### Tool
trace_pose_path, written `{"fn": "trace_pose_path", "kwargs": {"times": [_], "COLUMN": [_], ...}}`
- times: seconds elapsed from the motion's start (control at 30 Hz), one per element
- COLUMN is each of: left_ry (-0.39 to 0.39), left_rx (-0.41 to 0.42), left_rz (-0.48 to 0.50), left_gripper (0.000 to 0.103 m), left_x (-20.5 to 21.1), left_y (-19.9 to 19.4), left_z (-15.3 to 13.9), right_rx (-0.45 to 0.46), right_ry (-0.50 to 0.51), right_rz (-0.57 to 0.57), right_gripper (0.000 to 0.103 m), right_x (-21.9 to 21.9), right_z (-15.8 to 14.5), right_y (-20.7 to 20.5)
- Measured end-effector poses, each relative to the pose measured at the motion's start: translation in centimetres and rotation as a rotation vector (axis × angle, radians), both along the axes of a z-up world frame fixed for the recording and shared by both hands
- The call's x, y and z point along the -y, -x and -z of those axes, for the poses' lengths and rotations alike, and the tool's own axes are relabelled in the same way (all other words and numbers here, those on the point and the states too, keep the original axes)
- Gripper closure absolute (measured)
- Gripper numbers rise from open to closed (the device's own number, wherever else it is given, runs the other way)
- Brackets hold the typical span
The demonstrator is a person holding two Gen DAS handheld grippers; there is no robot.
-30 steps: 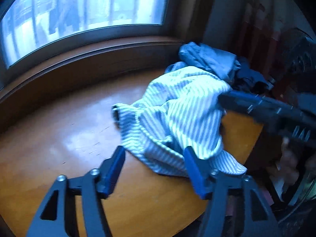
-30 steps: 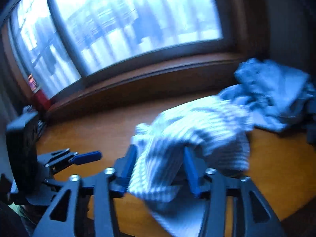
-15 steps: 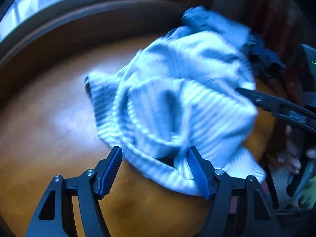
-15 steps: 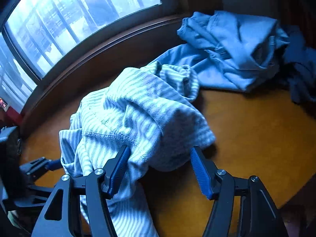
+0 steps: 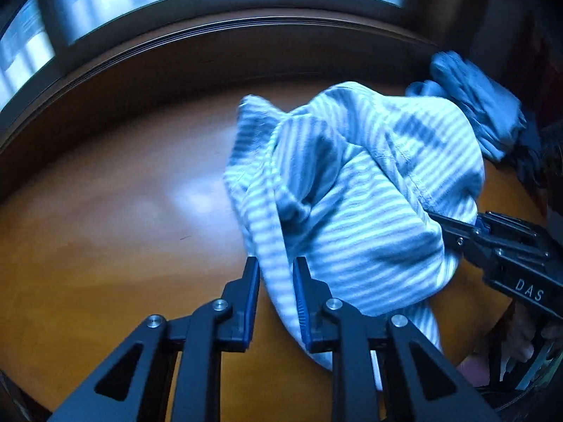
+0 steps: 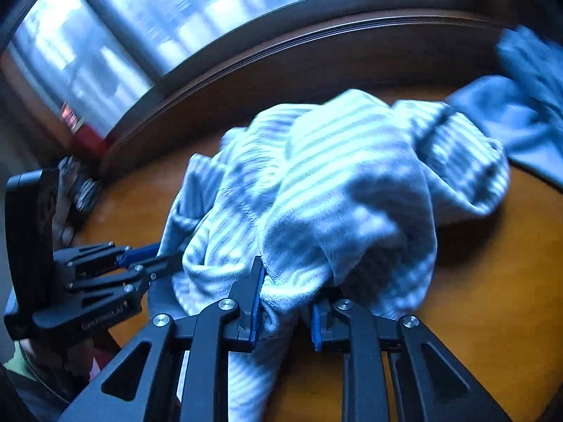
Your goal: Fold clothes
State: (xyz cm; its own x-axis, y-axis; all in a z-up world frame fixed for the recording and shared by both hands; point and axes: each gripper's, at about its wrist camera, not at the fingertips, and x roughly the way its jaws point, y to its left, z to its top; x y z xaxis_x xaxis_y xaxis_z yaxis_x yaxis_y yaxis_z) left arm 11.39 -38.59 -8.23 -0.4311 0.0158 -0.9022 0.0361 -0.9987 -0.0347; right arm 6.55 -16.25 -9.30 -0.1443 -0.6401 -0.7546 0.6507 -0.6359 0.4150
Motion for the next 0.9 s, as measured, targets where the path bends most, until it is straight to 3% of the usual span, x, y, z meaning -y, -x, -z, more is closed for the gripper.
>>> {"fn": "trace_pose_path", "kwargs": {"times": [0.2, 0.5, 0.63, 0.7, 0.83, 0.9], "left_ry": [-0.017, -0.010, -0.039, -0.072, -0.127, -0.132], "left_rx": [0.013, -0.020, -0.034, -0.039, -0.070, -0.087], "left_rz": [-0.047, -0.042, -0.070, -0.068, -0.008, 0.017], "left_gripper": [0.085, 0.081, 0.064, 0.061, 0.056, 0.045], "left_x": [7.0, 16.8, 20.9, 22.1, 22.3, 21.8], "left_y": [-2.9, -6.9, -8.1, -8.3, -7.9, -7.4], "left_z": [0.0, -0.6, -0.1, 0.1, 0.0, 0.0], "right_rx": [-0.015, -0.070, -0.098, -0.100, -0.094, -0.072], "right_ry": [0.010, -0.043, -0.102, -0.111, -0.087, -0.070], "right_rz": [-0.089, -0.101, -0.011, 0.051, 0.188, 0.226], "right_gripper": [0.082, 0.080, 0.075, 0.072, 0.061, 0.057], "right_x": [6.6, 16.1, 16.0, 14.5, 11.1, 10.5], "right_z": [-0.3, -0.8, -1.6, -2.7, -4.8, -5.3], "right_y": [-4.1, -9.4, -10.7, -10.9, -10.0, -9.1]}}
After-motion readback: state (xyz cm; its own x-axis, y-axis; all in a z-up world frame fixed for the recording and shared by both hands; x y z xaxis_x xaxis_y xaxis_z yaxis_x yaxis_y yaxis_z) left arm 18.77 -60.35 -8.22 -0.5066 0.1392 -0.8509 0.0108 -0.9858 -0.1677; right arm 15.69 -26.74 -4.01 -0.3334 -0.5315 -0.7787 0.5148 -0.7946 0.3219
